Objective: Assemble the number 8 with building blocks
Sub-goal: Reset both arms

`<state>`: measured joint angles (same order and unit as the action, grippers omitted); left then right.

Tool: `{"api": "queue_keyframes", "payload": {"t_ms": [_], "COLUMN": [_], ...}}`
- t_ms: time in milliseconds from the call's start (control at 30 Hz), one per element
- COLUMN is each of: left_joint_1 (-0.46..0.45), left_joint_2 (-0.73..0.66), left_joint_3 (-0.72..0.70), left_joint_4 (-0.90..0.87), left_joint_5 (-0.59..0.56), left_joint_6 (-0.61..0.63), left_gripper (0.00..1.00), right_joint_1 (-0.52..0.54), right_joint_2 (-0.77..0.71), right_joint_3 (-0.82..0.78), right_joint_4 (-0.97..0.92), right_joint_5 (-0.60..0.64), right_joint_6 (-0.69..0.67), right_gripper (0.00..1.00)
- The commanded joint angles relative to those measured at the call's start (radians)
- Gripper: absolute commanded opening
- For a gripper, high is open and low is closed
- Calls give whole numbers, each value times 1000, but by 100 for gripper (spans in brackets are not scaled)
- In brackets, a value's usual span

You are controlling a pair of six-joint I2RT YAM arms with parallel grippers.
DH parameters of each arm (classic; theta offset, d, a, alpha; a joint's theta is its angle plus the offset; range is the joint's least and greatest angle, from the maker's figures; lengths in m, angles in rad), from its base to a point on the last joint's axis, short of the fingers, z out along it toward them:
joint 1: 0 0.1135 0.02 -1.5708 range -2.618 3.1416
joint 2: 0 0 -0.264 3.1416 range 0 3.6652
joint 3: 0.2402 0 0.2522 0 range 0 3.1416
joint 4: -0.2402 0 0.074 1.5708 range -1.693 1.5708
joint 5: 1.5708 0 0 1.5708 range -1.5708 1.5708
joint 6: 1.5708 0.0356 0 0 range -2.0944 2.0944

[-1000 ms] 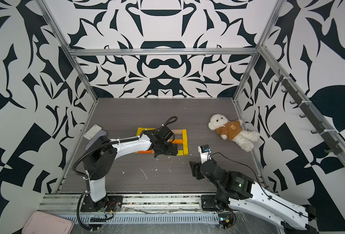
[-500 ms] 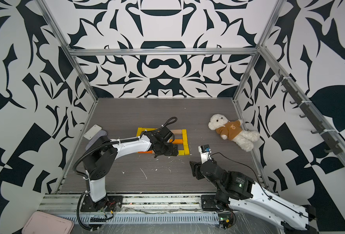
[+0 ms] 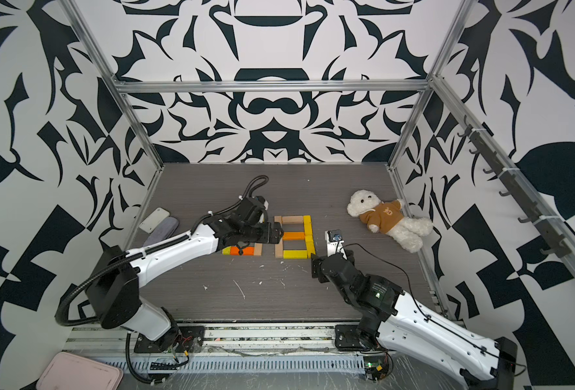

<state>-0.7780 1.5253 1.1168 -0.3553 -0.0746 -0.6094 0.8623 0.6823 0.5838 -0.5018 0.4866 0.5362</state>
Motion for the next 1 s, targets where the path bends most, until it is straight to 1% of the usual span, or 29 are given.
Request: {"api": "queue_keyframes", "payload": {"t_ms": [0, 33, 67, 133, 167, 233, 300, 333, 400, 467, 533, 567, 600, 633, 700, 733, 767, 833, 867, 900, 933, 967], "left_joint_1": [87, 122, 155, 226, 256, 310, 351, 379, 436, 477, 507, 522, 541, 565, 605, 614, 618, 621, 620, 624, 630, 639], "left_joint_2": [-111, -151, -183, -260, -301, -364, -425, -449, -487, -506, -527, -535, -539, -539, -519, -498, -477, -428, -407, -384, -348, -316], "left_joint_3": [-115, -159, -189, -263, -297, -355, -426, -458, -497, -521, -557, -583, -615, -645, -697, -715, -728, -762, -782, -805, -833, -848], "left_joint_4": [39, 65, 79, 119, 131, 143, 182, 207, 247, 278, 345, 392, 464, 529, 645, 688, 727, 836, 898, 983, 1064, 1135], "left_joint_5": [-67, -67, -69, -70, -84, -145, -244, -257, -246, -276, -317, -301, -277, -254, -206, -205, -211, -201, -198, -186, -167, -150], "left_joint_6": [57, 70, 77, 101, 115, 147, 189, 219, 286, 361, 447, 495, 536, 552, 561, 560, 560, 584, 595, 608, 616, 619], "left_gripper": [99, 99, 99, 99, 99, 99, 99, 99, 99, 99, 99, 99, 99, 99, 99, 99, 99, 99, 99, 99, 99, 99], "right_joint_1": [-169, -229, -276, -351, -376, -419, -478, -511, -593, -675, -730, -741, -749, -756, -768, -771, -776, -785, -787, -786, -785, -788], "right_joint_2": [29, 41, 52, 77, 89, 119, 163, 187, 246, 322, 398, 430, 474, 518, 599, 647, 693, 791, 834, 888, 890, 868], "right_joint_3": [0, 3, 7, 7, 3, -6, -27, -45, -66, -85, -129, -156, -187, -206, -230, -247, -264, -274, -293, -313, -326, -315], "right_joint_4": [170, 193, 209, 273, 305, 364, 442, 488, 556, 623, 751, 831, 934, 1021, 1160, 1253, 1340, 1426, 1499, 1612, 1633, 1569], "right_joint_5": [-153, -186, -195, -204, -194, -126, -60, -50, -83, -138, -165, -172, -170, -169, -165, -168, -183, -246, -264, -282, -302, -328], "right_joint_6": [-90, -110, -119, -180, -210, -252, -300, -329, -358, -359, -373, -397, -419, -435, -458, -467, -478, -494, -508, -517, -526, -518], "right_gripper": [86, 86, 87, 94, 96, 100, 100, 100, 100, 100, 100, 100, 100, 100, 100, 100, 100, 99, 99, 99, 99, 99]}}
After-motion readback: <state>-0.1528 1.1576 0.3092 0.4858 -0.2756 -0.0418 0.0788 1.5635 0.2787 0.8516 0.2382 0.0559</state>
